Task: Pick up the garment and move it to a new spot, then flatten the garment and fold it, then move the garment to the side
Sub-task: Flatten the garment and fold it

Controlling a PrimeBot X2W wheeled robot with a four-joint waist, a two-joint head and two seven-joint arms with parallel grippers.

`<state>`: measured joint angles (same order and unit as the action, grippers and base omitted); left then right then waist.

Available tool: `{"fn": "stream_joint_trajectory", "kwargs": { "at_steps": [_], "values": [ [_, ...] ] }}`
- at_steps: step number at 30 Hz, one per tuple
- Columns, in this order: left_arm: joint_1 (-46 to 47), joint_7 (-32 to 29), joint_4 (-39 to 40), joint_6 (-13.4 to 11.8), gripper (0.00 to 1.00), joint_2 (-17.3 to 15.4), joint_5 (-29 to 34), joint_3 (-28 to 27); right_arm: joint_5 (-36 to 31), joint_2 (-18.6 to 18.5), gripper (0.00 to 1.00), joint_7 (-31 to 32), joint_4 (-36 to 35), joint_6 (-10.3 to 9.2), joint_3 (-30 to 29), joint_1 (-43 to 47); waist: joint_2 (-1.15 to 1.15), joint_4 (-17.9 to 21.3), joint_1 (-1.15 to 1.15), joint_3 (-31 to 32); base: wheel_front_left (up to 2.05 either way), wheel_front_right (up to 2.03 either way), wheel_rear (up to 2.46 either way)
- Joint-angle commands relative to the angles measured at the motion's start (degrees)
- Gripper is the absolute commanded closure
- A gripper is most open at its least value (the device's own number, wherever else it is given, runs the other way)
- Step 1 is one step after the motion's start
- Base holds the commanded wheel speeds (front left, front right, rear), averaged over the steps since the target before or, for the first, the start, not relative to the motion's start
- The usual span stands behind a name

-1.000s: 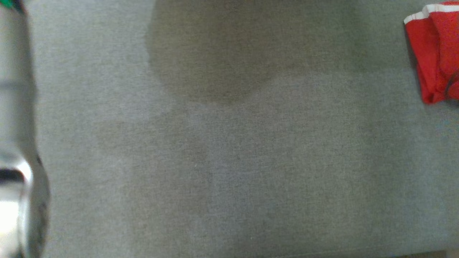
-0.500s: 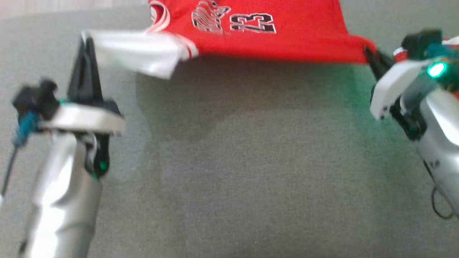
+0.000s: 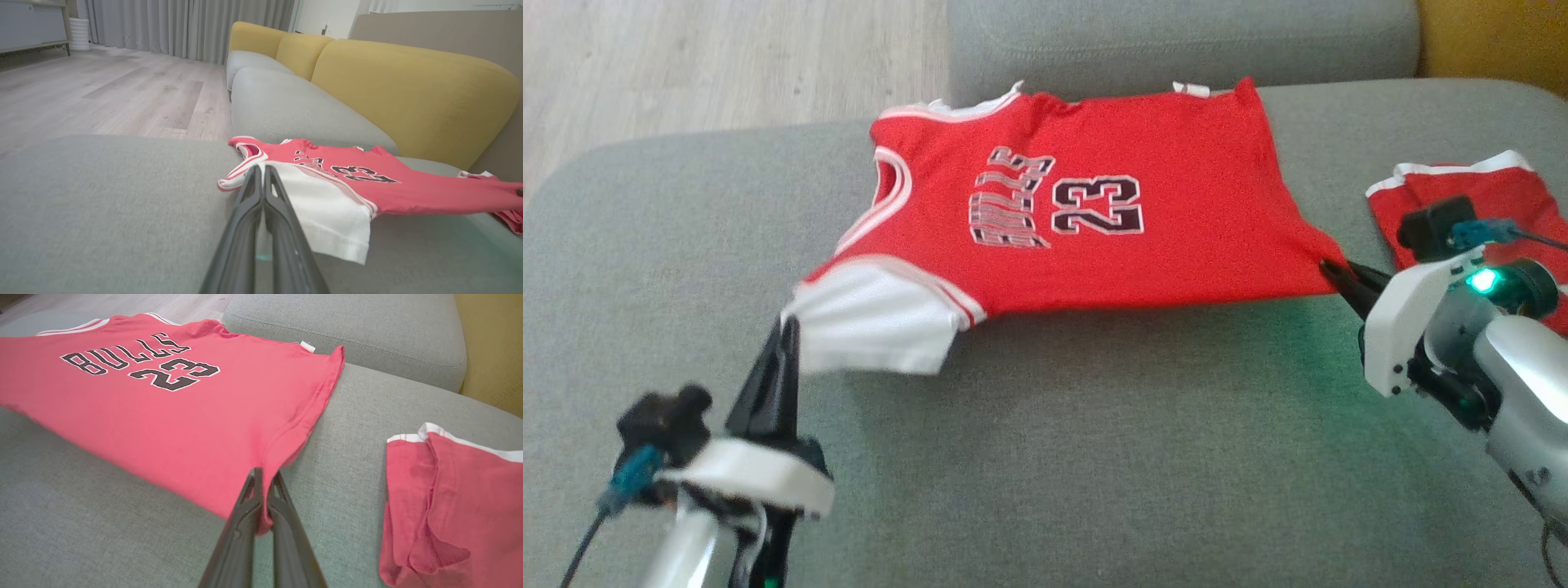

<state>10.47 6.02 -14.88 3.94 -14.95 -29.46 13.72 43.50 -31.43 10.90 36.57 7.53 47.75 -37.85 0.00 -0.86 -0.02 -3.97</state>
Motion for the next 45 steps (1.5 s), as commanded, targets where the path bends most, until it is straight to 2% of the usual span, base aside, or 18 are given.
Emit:
{"fn": "stream_joint_trajectory", "kwargs": {
  "at_steps": [1,9,17,27,35,45],
  "values": [
    [-0.6,-1.4,4.6,-0.8,1.00,-2.5,-0.7,-2.0,1.4,-2.3,1.00,0.6,-2.1,-0.04,0.4,0.3,0.00,0.4,0.02,1.1,0.00,0.00,0.00],
    [-11.4,-5.9,16.5,-3.5,1.00,-3.9,-0.5,-0.4,5.3,-4.3,1.00,1.2,-5.3,-0.04,-0.2,5.1,0.00,0.7,0.02,2.4,0.00,0.00,0.00],
    [-12.8,-7.0,20.7,-5.2,1.00,-4.0,-0.5,-0.4,5.8,-4.6,1.00,1.5,-8.4,-0.04,-3.1,8.5,0.00,1.5,0.02,2.1,0.00,0.00,0.00],
    [-7.3,-6.9,19.0,-5.6,1.00,-4.2,0.1,-0.9,3.1,-2.4,1.00,2.2,-9.0,-0.04,-7.6,8.2,0.00,2.6,0.02,-0.8,0.00,0.00,0.00],
    [-0.9,-9.3,15.0,-5.4,1.00,-5.6,1.4,-0.3,2.9,0.0,1.00,4.7,-9.4,-0.04,-11.1,7.5,0.00,2.9,0.02,-3.1,0.00,0.00,0.00],
    [11.2,-13.0,6.2,-3.8,1.00,-6.9,3.4,1.5,1.6,3.4,1.00,12.7,-5.8,-0.04,-14.0,2.2,0.00,2.6,0.02,-6.7,0.00,0.00,0.00]
  ]
}}
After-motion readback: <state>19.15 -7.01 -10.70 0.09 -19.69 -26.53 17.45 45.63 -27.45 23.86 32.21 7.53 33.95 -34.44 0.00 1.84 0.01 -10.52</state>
